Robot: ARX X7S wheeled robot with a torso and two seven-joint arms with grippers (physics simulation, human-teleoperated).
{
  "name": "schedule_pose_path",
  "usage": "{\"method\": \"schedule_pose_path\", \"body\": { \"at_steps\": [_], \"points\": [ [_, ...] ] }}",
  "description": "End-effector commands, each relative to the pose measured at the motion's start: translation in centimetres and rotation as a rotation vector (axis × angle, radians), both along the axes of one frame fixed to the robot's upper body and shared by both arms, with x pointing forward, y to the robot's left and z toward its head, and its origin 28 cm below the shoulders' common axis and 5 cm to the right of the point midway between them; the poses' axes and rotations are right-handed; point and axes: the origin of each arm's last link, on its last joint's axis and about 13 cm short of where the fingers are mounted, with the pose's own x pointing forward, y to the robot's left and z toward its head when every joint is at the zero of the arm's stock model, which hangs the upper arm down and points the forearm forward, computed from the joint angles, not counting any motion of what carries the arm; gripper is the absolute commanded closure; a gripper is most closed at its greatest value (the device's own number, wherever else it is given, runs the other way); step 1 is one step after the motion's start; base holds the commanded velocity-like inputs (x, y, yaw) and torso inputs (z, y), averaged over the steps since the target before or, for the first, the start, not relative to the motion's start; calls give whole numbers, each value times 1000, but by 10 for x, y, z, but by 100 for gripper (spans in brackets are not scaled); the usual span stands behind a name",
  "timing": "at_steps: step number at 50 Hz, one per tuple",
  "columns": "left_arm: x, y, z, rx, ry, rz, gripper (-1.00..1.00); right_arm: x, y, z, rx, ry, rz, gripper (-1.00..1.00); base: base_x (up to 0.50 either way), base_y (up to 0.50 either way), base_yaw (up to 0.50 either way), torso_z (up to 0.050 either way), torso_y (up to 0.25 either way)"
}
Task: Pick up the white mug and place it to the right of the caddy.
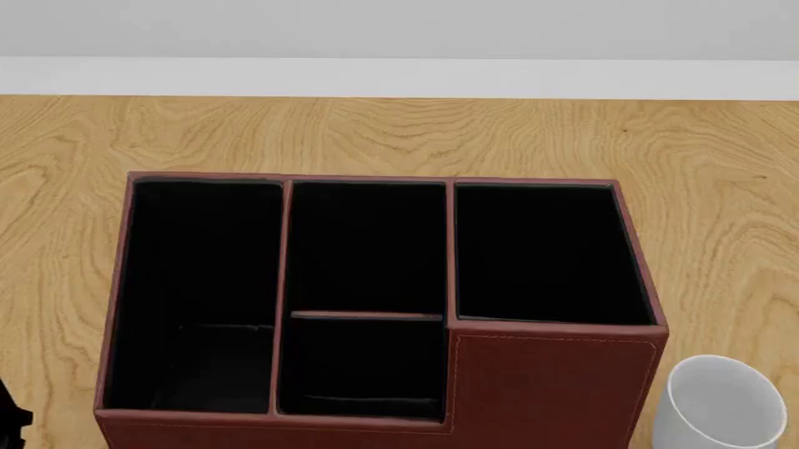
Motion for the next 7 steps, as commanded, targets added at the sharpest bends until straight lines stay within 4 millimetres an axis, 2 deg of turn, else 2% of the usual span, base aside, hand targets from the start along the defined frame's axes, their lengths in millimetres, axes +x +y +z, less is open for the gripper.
{"method": "schedule_pose_path", "body": {
  "at_steps": [1, 7],
  "points": [
    [12, 0, -6, -1, 16, -1, -100, -2, 3, 4, 4, -51, 4, -100, 0, 0, 0, 0, 0],
    [21, 0, -7, -2, 25, 0, -100, 4, 1, 2, 18, -78, 1, -100, 0, 0, 0, 0, 0]
  ]
}}
